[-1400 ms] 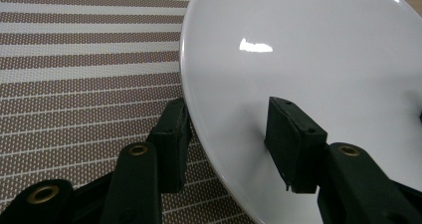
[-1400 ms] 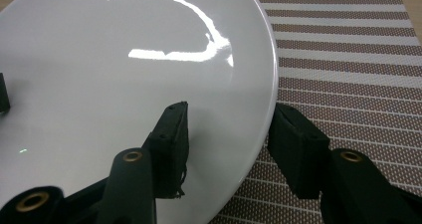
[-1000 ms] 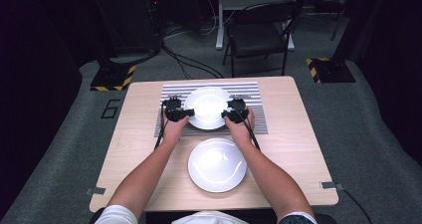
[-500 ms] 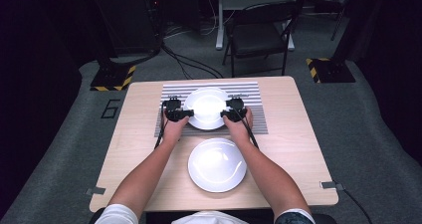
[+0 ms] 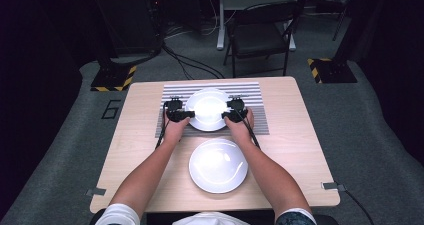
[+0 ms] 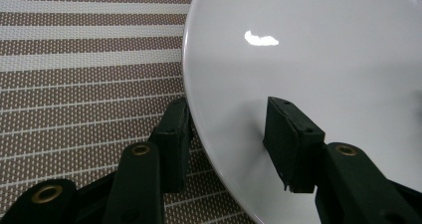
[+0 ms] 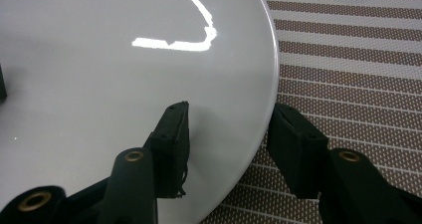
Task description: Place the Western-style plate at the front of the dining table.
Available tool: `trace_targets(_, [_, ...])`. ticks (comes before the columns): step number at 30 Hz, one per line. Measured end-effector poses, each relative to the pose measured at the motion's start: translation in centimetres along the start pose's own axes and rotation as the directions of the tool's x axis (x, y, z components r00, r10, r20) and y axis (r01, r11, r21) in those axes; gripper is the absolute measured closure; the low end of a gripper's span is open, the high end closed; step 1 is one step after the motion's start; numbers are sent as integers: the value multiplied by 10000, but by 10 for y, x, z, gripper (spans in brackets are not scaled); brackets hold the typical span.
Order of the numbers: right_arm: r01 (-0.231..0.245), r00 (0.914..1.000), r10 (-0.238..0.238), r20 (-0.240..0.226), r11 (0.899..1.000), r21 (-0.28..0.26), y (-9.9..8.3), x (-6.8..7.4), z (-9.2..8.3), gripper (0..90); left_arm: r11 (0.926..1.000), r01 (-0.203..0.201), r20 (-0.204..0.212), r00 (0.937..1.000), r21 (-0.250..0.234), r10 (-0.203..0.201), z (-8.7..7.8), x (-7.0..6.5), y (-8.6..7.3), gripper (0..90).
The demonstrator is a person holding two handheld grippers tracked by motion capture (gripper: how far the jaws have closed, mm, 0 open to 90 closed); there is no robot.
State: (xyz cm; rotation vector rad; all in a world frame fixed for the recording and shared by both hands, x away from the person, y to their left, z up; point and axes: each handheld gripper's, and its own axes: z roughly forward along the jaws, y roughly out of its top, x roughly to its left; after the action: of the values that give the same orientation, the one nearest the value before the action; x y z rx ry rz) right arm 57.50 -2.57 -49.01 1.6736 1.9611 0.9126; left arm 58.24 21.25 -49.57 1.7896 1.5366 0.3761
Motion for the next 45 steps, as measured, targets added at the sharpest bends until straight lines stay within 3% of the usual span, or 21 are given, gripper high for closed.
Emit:
trace_targets(25, [-90,9999,87,88,9993,351,-2,-5,14,507,9993,-149,-186,9997,334,155,15,0,2,544])
trace_targets(45, [61,10000,-61,-21,9997,232,-3,-4,15,506,9990,-84,-172,9998,440,91,17,5,2,547])
